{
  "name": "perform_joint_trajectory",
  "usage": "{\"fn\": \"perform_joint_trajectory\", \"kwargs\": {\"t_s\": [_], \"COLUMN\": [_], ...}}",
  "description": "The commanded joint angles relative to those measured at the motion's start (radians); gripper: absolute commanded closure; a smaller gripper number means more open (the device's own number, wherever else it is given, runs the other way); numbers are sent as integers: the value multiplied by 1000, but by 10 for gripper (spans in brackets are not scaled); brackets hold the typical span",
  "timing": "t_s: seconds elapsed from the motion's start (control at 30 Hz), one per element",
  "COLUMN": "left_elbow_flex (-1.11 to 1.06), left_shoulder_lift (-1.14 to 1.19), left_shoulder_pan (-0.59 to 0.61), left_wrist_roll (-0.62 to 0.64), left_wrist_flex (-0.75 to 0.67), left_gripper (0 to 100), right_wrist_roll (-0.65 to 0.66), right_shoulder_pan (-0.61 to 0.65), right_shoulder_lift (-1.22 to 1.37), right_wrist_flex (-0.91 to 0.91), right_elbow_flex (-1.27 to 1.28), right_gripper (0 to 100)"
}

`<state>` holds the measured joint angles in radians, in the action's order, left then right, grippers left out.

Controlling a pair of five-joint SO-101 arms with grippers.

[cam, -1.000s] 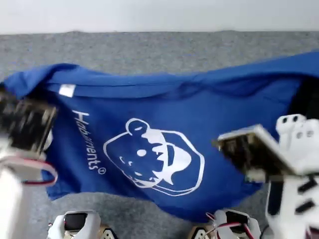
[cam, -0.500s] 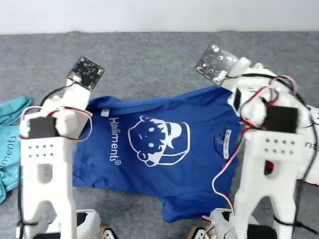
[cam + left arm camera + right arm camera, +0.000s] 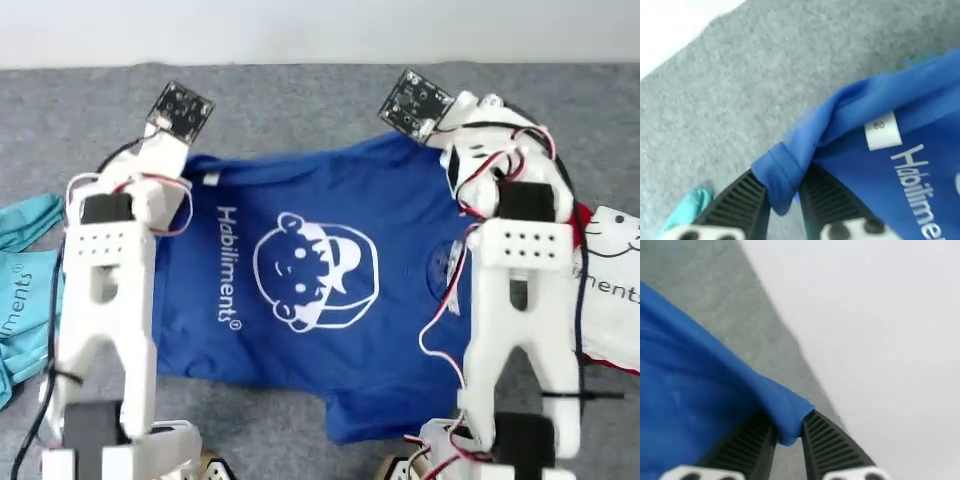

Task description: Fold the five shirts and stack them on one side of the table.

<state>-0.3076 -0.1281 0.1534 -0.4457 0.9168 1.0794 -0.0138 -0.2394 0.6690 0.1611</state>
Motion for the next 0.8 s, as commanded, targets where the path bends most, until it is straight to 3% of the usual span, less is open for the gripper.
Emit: {"fn": "perform_joint_trajectory", "kwargs": {"t_s": [0.0, 0.33, 0.77], "left_elbow_flex": [159, 504, 779], "left_shoulder_lift": [100, 370, 488], "left_shoulder_pan": [2, 2, -12], "left_wrist_roll": [-3, -5, -5], "left_wrist_flex": [-29, -21, 176], "left_gripper": [986, 986, 986], "right_wrist_roll": [11, 12, 12], "right_shoulder_pan": [5, 16, 30], "right_shoulder_lift": [44, 199, 401], "right_wrist_flex": [-157, -472, -472], "right_elbow_flex": [-15, -63, -322], "right_gripper": [989, 989, 989]}}
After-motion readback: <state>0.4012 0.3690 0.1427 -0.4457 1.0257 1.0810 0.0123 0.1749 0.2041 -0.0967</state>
